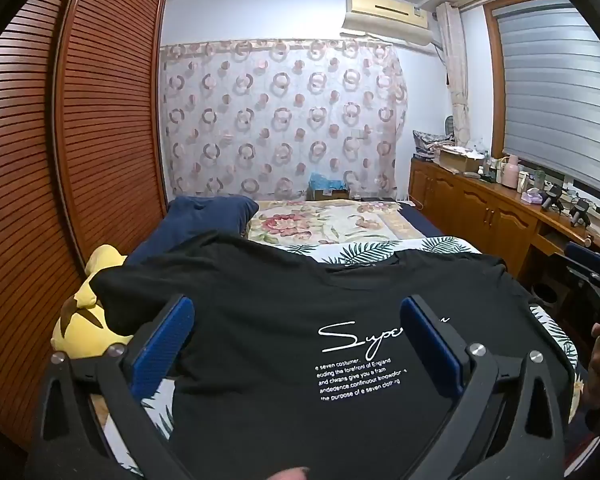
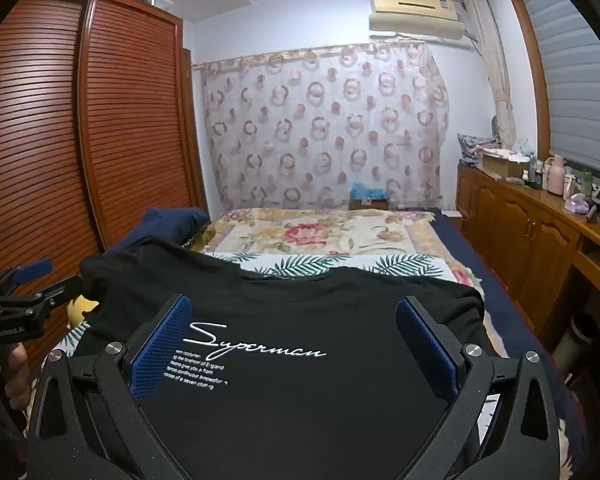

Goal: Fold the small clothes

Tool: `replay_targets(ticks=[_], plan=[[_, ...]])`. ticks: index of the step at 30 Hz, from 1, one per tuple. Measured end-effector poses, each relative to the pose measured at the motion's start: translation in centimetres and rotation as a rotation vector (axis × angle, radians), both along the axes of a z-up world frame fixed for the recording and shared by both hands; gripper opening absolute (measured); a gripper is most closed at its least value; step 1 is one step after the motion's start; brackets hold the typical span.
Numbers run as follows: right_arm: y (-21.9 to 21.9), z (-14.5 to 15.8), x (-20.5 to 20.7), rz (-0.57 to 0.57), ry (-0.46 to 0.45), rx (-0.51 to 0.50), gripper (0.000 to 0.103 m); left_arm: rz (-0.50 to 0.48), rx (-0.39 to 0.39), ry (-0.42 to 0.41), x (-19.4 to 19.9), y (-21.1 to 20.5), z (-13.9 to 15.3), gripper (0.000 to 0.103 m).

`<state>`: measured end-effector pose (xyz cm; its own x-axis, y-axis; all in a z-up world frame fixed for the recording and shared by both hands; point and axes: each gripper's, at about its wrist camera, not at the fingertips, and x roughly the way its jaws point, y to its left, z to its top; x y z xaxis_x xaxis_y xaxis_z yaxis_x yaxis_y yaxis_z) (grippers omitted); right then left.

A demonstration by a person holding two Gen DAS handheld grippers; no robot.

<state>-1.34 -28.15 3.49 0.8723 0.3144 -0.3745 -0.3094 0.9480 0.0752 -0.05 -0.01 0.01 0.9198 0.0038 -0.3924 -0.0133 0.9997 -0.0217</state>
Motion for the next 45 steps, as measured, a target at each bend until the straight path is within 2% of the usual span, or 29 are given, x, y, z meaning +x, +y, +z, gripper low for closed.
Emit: replay_targets(ticks=[45], plan=[[-0.1, 0.1, 0.0, 0.000, 0.001, 0.013, 0.103, 0.003, -0.003, -0.008, -0.2, 0.9, 0.8, 0.103]])
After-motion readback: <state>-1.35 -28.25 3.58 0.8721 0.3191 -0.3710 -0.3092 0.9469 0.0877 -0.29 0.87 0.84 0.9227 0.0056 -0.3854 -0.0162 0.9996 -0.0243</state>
